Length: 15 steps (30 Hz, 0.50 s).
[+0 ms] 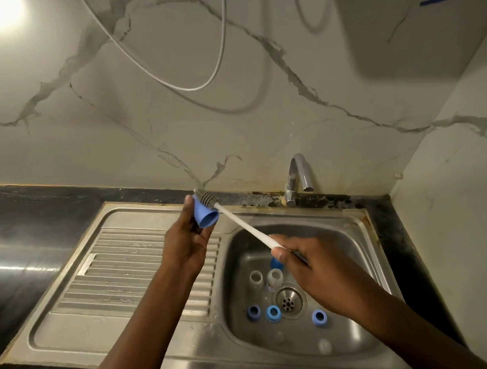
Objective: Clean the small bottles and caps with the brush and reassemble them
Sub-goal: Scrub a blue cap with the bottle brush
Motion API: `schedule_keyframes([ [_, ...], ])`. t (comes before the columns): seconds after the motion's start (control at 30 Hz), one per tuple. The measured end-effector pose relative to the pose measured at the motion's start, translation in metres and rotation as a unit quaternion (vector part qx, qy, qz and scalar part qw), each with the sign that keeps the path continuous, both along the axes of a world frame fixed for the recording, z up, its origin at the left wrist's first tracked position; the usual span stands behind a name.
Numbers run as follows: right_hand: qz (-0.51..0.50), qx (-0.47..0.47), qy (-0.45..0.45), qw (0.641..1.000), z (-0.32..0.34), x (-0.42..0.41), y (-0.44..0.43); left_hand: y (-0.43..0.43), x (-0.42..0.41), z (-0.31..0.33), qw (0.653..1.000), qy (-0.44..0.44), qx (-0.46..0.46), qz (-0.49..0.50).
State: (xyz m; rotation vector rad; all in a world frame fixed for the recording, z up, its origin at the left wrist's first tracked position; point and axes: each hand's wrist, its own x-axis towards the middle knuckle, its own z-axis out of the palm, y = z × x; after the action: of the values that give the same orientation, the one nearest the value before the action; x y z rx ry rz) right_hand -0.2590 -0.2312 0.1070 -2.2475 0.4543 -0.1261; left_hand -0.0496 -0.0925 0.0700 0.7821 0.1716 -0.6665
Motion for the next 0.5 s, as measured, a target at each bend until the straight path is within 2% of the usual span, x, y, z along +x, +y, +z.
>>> schedule_keyframes([
  [0.23,0.012,-0.014,0.003,1.000,-0.005,-0.014,-0.002,0.005,0.007,0.001,1.000,-0.010,0.005,0.007],
  [0.5,-0.035,-0.013,-0.008,0.999,-0.002,0.010,-0.001,-0.008,-0.008,-0.001,0.999,-0.020,0.026,-0.015],
])
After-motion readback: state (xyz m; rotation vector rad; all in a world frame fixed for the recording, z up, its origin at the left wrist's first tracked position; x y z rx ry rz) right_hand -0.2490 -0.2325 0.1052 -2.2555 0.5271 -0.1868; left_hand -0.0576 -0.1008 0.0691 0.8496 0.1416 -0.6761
